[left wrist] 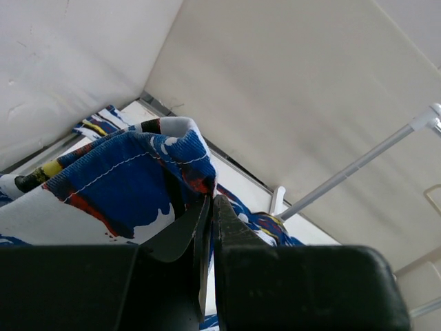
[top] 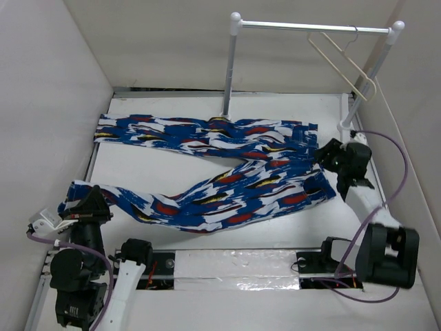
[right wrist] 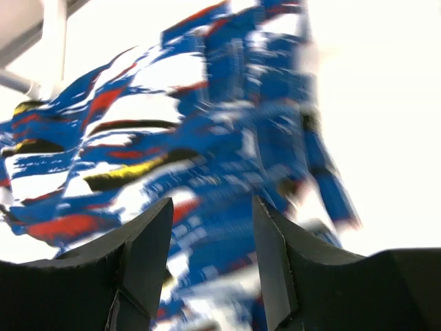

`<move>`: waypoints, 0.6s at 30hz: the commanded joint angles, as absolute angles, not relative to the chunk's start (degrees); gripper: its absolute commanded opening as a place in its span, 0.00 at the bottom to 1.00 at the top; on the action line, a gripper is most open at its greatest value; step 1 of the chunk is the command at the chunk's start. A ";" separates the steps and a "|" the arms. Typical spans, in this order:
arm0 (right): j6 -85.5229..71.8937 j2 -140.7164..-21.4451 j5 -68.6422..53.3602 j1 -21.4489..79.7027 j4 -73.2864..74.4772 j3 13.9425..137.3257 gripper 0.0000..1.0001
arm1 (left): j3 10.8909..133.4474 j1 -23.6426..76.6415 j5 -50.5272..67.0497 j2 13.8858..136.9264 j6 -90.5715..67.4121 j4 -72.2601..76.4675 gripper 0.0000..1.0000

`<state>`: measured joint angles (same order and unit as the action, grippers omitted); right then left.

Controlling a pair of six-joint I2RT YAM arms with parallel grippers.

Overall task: Place the trousers on the hanger
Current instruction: Fold the trousers at the center of the board.

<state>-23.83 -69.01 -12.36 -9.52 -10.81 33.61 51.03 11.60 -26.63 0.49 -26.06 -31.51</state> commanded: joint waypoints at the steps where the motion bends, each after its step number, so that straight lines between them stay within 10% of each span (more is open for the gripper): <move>1: -23.89 -59.71 -5.38 -13.35 -3.36 23.43 0.56 | 49.66 12.39 -25.23 -5.71 -26.63 -27.25 0.00; 10: -26.19 -28.85 4.74 -16.61 22.74 20.74 0.64 | 49.66 14.67 -24.96 -7.82 -27.77 -26.63 0.00; 18: -32.17 -35.76 1.33 -16.61 20.76 17.59 0.59 | 49.39 14.68 -24.87 -8.00 -27.86 -27.25 0.00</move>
<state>-29.47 -33.58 2.57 -16.43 20.51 18.74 48.82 14.31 -25.47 0.49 -27.51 -30.28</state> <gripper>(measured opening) 0.593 0.010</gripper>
